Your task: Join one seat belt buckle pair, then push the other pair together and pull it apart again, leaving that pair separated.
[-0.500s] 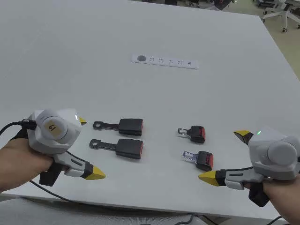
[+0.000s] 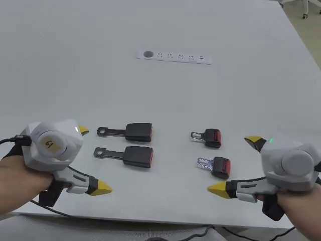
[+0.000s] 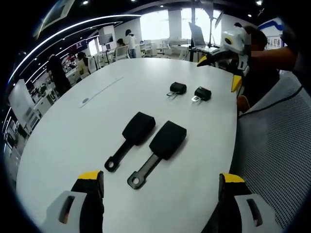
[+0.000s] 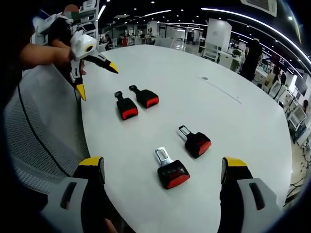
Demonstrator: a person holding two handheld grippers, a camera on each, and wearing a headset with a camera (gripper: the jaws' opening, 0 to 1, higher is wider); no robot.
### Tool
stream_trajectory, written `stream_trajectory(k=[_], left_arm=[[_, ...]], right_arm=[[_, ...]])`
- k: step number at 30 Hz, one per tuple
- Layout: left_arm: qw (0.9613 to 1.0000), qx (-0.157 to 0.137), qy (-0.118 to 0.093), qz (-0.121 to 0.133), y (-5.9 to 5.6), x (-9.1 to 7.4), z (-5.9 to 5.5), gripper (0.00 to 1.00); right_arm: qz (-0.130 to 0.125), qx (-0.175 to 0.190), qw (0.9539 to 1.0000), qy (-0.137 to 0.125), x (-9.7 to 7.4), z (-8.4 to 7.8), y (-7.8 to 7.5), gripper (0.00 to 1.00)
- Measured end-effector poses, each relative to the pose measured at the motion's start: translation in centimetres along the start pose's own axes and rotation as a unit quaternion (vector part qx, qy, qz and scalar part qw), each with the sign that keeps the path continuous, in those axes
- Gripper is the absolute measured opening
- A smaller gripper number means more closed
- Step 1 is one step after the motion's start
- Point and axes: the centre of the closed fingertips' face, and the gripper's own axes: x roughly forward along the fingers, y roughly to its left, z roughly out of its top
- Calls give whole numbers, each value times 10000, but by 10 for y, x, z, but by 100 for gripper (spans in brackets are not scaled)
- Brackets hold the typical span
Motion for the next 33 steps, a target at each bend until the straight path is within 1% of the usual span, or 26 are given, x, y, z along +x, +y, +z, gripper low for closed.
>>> stream_trajectory(k=[2, 6, 8, 14, 24, 31, 33], left_arm=[[10000, -15, -17, 2, 0, 0, 0, 100], [10000, 56, 26, -30, -5, 2, 1, 100], [10000, 52, 10, -30, -3, 1, 1, 100], [10000, 96, -16, 3, -4, -1, 3, 100], [9999, 101, -38, 57, -1, -2, 2, 99], [9999, 142, -33, 60, -6, -3, 6, 99], [9999, 147, -27, 57, -5, -3, 5, 99]], right_arm=[[2, 1, 10000, 22, -1, -2, 1, 100], [-31, -46, 10000, 33, -3, -1, 0, 100], [-44, -54, 10000, 35, -3, -2, -2, 100], [-56, -154, 9998, 57, -5, 0, 0, 100], [-79, -210, 9997, 21, -6, 4, 2, 100], [-86, -201, 9998, 38, -7, 2, 2, 99], [-86, -190, 9998, 39, -7, 2, 1, 99]])
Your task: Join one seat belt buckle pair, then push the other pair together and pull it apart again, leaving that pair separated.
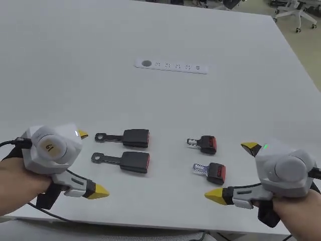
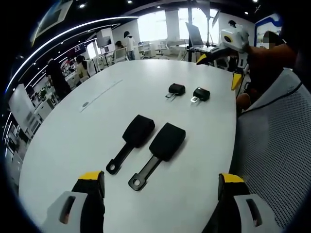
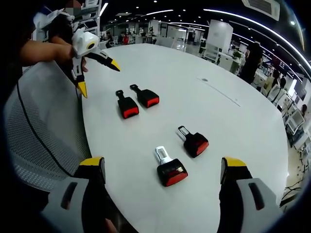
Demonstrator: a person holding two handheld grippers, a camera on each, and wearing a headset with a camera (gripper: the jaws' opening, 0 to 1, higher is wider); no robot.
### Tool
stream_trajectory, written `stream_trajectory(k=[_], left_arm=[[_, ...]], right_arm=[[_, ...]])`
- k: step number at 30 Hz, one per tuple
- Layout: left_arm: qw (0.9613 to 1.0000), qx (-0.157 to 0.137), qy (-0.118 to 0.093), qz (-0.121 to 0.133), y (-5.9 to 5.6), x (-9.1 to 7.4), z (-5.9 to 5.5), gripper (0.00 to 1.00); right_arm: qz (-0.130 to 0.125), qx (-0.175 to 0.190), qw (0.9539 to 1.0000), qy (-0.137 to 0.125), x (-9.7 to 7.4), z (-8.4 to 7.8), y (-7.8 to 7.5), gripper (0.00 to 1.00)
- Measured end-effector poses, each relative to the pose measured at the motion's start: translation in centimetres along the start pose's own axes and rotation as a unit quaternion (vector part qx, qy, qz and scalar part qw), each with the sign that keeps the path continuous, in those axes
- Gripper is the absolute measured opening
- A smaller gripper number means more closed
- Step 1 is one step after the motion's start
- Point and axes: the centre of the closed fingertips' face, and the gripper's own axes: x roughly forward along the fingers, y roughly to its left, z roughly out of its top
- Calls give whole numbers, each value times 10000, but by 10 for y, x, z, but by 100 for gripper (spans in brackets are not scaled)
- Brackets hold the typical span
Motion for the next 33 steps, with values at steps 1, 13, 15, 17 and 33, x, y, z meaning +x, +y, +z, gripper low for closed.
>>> stream_trajectory(k=[1, 13, 15, 17, 33], left_arm=[[10000, 5, 9, -1, 0, 0, 0, 98], [9999, -78, 79, -36, -1, 2, -1, 94], [10000, -30, 41, -35, -3, 2, 2, 94], [10000, -27, 33, -45, -5, 3, 4, 94], [10000, -38, -50, 19, 0, -2, 8, 93]], right_arm=[[-4, 10, 10000, 3, -1, 0, 0, 98], [52, -15, 10000, 64, 4, 1, -2, 96], [81, -16, 9999, 83, 4, 1, -1, 95], [104, -64, 9999, 91, 5, 1, -1, 94], [102, -184, 9997, 78, 7, 1, -5, 93]])
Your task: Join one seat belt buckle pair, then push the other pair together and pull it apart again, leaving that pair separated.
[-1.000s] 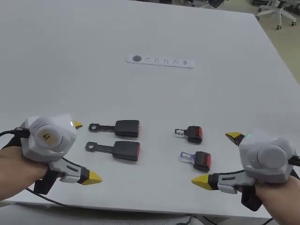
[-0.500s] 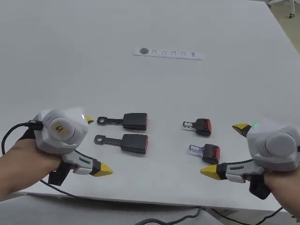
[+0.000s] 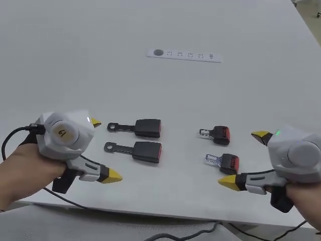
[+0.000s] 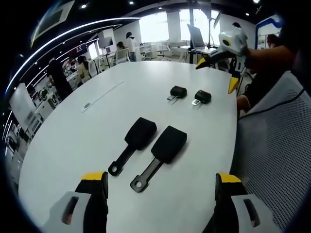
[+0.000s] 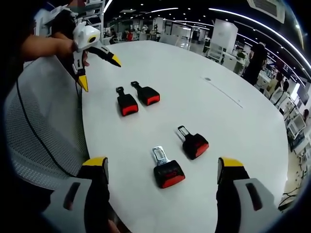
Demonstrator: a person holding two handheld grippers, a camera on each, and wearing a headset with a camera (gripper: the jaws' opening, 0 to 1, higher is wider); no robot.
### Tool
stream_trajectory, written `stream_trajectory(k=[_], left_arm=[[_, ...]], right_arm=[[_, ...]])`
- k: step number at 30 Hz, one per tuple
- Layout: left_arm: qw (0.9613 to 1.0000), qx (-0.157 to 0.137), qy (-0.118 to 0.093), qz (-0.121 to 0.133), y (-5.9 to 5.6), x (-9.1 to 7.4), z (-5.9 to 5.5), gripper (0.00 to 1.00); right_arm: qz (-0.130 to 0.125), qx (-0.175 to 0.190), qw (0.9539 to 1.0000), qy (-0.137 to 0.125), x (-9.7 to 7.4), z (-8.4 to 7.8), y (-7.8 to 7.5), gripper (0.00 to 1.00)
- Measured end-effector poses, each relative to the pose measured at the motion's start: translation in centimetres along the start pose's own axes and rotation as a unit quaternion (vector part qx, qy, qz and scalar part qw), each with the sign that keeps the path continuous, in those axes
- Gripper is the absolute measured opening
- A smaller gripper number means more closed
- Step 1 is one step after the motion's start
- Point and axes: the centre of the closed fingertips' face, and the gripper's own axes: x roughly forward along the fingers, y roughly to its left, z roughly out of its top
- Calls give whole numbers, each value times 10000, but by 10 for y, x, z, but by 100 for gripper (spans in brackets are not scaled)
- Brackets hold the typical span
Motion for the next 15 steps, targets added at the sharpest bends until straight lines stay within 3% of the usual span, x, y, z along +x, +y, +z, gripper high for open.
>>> stream_trajectory(k=[6, 8, 15], left_arm=[[9996, 215, 128, -98, 0, 1, 0, 92], [9984, 518, 89, -192, -1, 3, 3, 89], [9936, 986, 234, -491, -9, 17, 12, 77]], right_arm=[[197, -110, 9997, 38, 2, -3, 3, 86], [191, -213, 9996, 41, 3, -3, 1, 84], [273, -291, 9992, 32, 7, -3, -6, 78]])
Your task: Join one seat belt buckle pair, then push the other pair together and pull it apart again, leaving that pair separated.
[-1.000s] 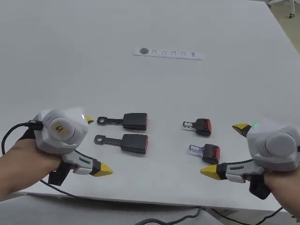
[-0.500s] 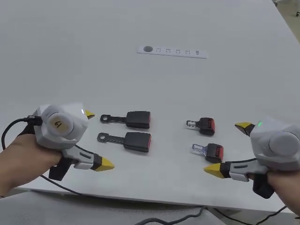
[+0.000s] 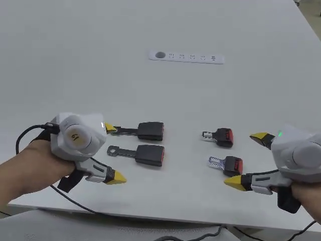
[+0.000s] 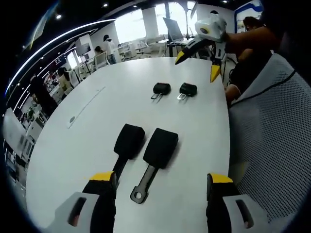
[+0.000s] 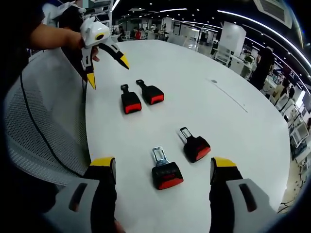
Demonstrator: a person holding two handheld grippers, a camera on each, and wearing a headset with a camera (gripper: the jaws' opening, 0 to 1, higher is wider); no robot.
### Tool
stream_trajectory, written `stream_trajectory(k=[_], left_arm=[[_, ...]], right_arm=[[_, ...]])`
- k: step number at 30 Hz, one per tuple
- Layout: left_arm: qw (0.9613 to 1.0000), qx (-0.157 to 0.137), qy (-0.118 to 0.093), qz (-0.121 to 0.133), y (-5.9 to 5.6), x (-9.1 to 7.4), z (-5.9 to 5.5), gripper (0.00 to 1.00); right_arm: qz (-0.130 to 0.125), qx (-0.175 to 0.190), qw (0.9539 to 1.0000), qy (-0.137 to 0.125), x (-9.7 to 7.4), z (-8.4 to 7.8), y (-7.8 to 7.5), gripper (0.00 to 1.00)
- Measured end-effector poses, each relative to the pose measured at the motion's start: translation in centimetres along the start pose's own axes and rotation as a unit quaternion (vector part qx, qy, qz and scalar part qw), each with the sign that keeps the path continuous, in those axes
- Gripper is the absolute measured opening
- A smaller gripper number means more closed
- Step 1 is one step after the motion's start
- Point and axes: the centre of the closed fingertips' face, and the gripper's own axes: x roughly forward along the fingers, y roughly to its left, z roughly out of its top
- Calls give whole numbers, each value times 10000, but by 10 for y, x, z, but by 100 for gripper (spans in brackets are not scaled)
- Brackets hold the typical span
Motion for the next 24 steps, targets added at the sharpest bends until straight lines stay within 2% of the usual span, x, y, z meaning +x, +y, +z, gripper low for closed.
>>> stream_trajectory(k=[2, 4, 6, 7, 9, 11, 12, 14, 15, 16, 19, 24], left_arm=[[10000, 64, 42, -36, 3, 5, 2, 76], [9999, 148, 53, -42, 6, 11, 6, 75], [9994, 321, 72, -114, 7, 17, 8, 73], [9994, 312, 80, -135, 7, 20, 8, 73], [9991, 356, 107, -211, 8, 27, 11, 72], [9977, 554, 186, -331, 5, 33, 12, 67], [9974, 606, 188, -337, 5, 34, 13, 66], [9965, 731, 124, -382, 5, 39, 19, 64], [9955, 853, 3, -411, 6, 42, 24, 62], [9956, 835, -15, -425, 7, 44, 25, 61], [9953, 781, 53, -570, 6, 51, 23, 57], [9935, 881, 203, -698, 1, 60, 18, 53]], right_arm=[[45, -17, 10000, 32, 3, -1, -1, 75], [286, 20, 9995, 92, 5, -4, 6, 67], [228, -52, 9996, 140, 9, -6, 4, 68], [239, -122, 9995, 150, 12, -8, 3, 67], [298, -150, 9993, 182, 16, -11, 2, 64], [314, -196, 9990, 235, 18, -12, 2, 62], [345, -197, 9989, 229, 18, -11, 2, 58], [361, -169, 9988, 284, 20, -13, -1, 55], [302, -160, 9990, 301, 22, -14, -4, 58], [294, -168, 9988, 352, 23, -16, -5, 59], [473, -219, 9979, 373, 25, -19, -1, 50], [657, -429, 9958, 481, 28, -23, 3, 41]])
